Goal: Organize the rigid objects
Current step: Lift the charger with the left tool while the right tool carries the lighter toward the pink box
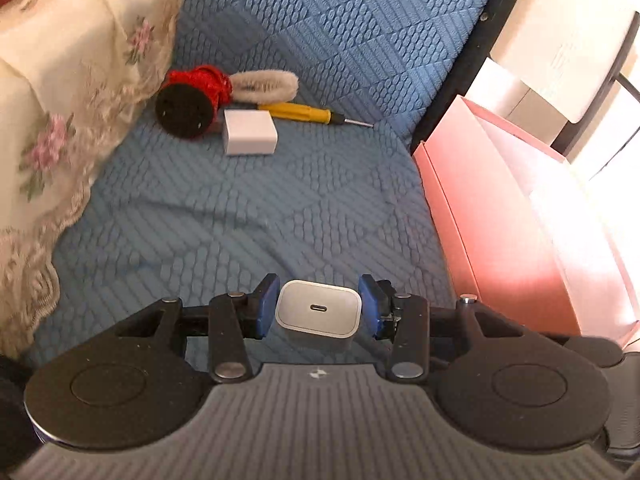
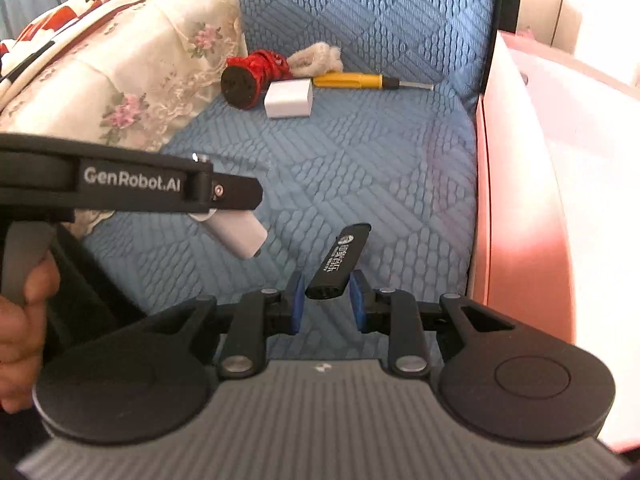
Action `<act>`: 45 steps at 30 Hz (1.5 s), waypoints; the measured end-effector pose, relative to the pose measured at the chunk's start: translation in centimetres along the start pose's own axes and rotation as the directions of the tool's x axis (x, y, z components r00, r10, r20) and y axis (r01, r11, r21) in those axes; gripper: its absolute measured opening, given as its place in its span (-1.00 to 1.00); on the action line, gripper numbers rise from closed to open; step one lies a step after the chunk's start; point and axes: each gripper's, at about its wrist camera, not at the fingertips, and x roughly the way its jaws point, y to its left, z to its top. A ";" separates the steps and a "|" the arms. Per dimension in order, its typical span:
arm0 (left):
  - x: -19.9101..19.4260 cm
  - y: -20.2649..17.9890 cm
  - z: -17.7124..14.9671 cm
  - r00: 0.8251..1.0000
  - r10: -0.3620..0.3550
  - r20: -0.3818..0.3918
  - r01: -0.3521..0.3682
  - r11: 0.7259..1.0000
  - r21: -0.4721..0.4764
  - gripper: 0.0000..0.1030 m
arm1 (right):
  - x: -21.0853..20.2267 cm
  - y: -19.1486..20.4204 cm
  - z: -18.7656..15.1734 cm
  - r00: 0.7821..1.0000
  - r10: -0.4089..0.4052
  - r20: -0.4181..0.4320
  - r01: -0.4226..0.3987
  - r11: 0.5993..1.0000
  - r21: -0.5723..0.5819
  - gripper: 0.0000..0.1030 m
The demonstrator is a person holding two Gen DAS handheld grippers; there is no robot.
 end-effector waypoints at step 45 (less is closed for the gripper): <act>-2.8 -1.4 3.5 0.997 -0.030 0.071 0.032 0.999 -0.031 -0.04 | -1.9 -1.7 3.9 0.993 -0.016 0.119 0.020 0.999 -0.029 -0.51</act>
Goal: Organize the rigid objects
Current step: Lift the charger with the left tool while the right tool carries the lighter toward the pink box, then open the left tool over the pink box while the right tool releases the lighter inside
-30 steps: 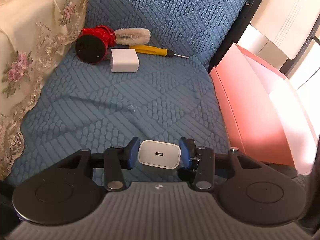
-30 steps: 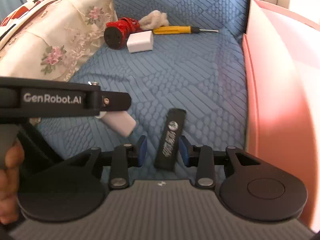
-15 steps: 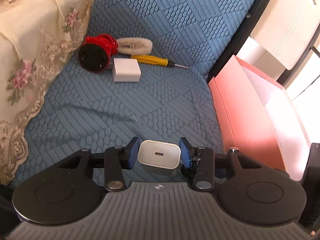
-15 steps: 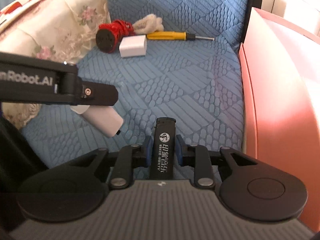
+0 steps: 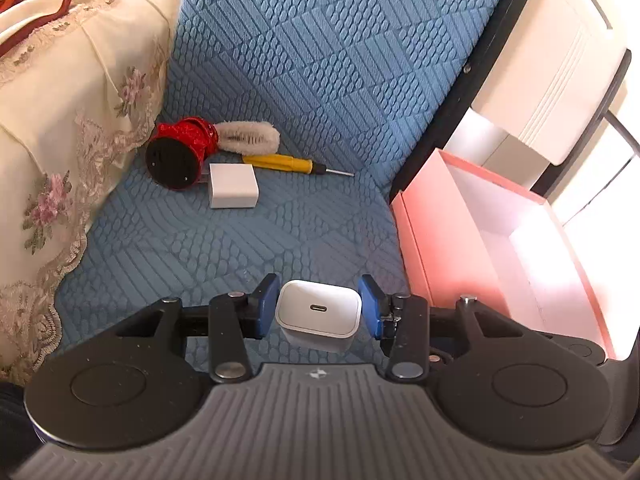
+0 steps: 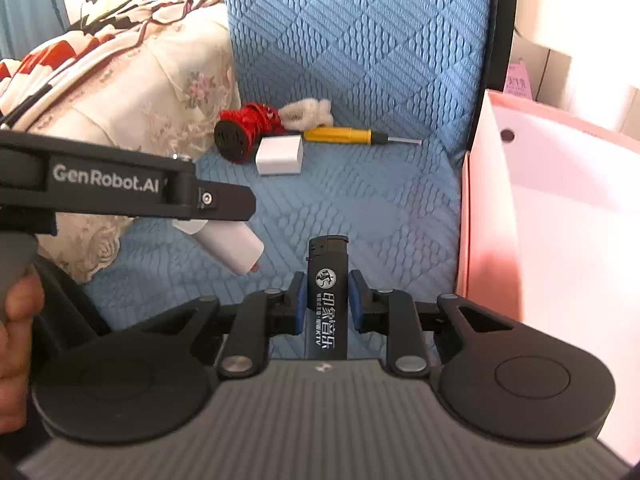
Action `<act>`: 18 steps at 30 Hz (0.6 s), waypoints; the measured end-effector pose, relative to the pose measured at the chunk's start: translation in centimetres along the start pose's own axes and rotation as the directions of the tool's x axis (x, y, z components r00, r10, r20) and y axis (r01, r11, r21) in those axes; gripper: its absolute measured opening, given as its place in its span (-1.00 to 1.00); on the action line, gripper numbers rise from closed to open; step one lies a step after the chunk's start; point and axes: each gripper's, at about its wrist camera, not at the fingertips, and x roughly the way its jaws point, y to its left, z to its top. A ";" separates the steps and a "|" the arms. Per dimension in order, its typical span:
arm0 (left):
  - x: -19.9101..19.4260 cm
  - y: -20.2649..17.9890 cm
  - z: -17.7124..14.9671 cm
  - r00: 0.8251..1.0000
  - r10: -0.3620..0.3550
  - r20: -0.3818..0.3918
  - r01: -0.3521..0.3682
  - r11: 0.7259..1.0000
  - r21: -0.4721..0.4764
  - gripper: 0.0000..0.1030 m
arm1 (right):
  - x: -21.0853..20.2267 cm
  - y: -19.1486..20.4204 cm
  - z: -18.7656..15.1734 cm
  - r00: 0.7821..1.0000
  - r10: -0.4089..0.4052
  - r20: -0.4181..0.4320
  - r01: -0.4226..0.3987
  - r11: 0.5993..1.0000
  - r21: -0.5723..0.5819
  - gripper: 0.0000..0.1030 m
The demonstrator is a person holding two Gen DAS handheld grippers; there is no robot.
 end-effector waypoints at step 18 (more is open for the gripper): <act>-5.2 -8.5 4.5 0.993 -0.058 0.107 0.056 0.998 0.017 -0.04 | -10.0 -5.3 5.3 0.989 -0.013 0.147 0.006 0.999 0.049 -0.50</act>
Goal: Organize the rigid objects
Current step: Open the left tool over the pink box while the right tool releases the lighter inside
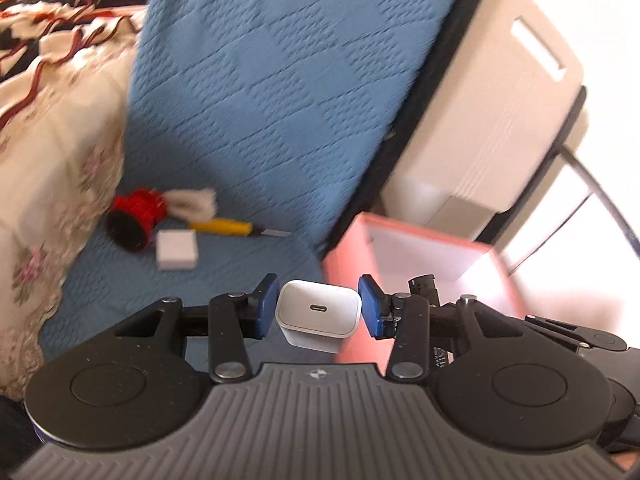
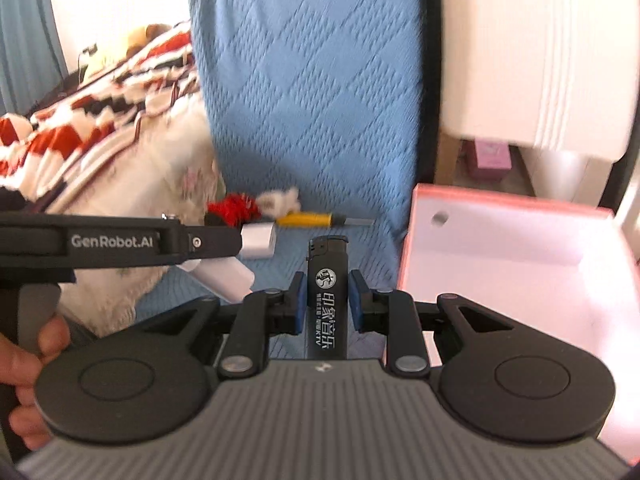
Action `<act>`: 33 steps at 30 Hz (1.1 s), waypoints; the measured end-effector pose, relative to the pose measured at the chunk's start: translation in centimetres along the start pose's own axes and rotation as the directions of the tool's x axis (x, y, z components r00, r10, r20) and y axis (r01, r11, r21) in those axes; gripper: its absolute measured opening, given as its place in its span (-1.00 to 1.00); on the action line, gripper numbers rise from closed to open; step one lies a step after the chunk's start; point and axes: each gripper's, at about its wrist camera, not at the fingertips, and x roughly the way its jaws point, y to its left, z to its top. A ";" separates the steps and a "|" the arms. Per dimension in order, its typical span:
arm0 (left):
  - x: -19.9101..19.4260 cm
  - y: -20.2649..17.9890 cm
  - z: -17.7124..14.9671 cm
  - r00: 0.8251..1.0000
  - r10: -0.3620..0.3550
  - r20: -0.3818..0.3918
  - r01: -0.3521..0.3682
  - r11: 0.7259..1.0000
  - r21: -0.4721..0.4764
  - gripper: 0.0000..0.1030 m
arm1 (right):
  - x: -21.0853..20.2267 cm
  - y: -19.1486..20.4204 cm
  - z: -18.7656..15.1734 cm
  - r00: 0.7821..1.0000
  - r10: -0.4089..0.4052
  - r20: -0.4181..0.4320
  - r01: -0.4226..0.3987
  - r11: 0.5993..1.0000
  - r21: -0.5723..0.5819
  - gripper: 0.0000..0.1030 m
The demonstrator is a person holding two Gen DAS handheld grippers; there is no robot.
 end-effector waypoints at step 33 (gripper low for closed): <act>13.2 -14.5 -6.6 0.969 -0.022 -0.244 0.053 0.991 0.120 -0.04 | 2.0 -19.2 -9.8 0.950 -0.149 -0.276 0.209 0.957 0.203 -0.49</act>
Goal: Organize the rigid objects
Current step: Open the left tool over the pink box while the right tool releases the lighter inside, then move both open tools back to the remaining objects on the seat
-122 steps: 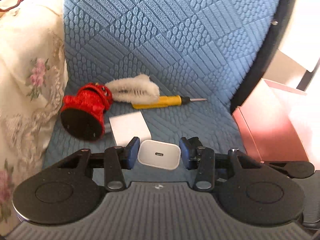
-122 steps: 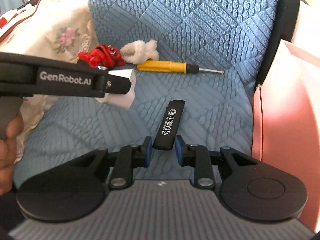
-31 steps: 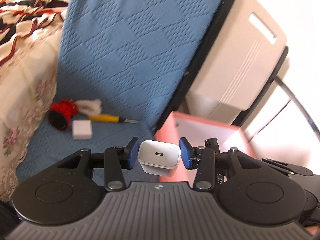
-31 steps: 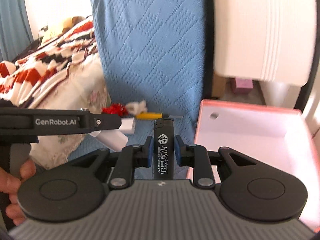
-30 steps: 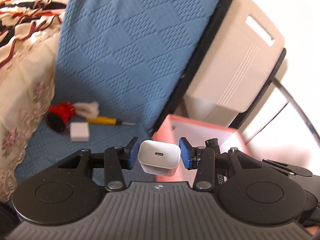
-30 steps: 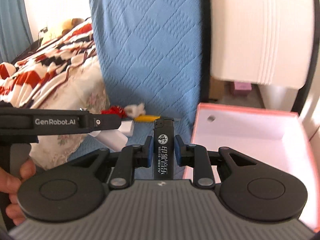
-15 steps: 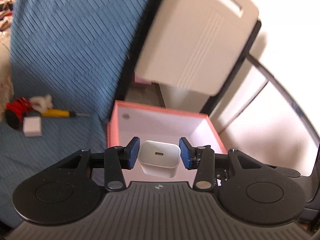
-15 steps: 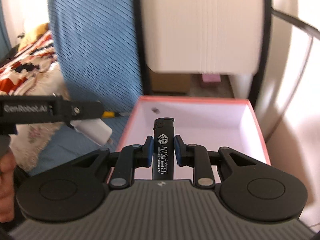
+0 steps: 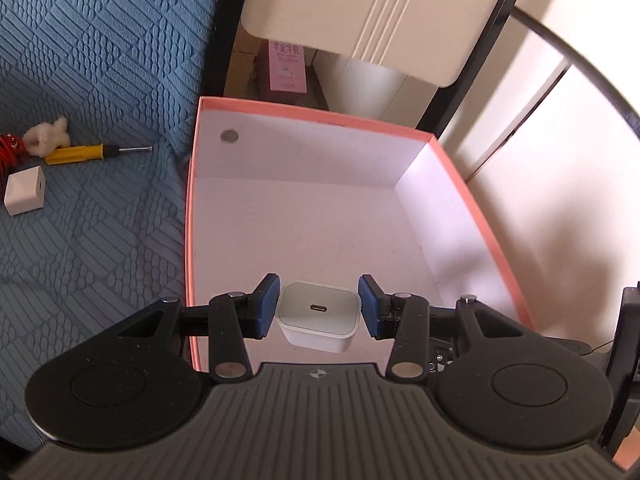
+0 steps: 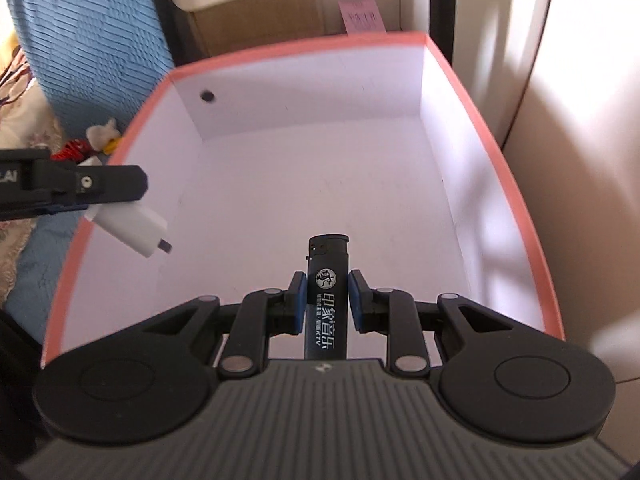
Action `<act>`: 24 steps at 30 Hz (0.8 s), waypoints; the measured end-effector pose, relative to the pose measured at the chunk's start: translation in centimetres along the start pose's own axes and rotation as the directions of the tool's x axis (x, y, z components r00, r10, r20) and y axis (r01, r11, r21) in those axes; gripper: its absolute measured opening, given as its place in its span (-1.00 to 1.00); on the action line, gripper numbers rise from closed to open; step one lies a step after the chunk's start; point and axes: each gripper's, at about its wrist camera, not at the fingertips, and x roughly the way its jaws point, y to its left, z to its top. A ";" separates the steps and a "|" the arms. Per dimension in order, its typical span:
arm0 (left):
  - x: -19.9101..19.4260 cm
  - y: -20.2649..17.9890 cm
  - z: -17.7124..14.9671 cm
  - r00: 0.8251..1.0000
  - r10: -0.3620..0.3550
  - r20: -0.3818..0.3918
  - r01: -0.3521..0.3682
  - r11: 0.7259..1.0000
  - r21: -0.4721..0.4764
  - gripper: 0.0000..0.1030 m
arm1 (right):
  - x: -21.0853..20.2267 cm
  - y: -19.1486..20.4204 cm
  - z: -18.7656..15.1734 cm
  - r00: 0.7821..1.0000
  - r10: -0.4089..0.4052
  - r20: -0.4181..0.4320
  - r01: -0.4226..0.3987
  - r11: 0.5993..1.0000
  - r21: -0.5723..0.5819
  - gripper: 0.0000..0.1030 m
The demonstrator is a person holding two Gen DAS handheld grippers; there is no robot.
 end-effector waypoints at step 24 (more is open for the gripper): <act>-12.2 2.2 3.4 0.958 0.013 0.285 -0.030 0.998 0.058 -0.03 | -7.3 5.5 3.6 0.970 0.078 0.230 -0.064 0.996 -0.070 -0.48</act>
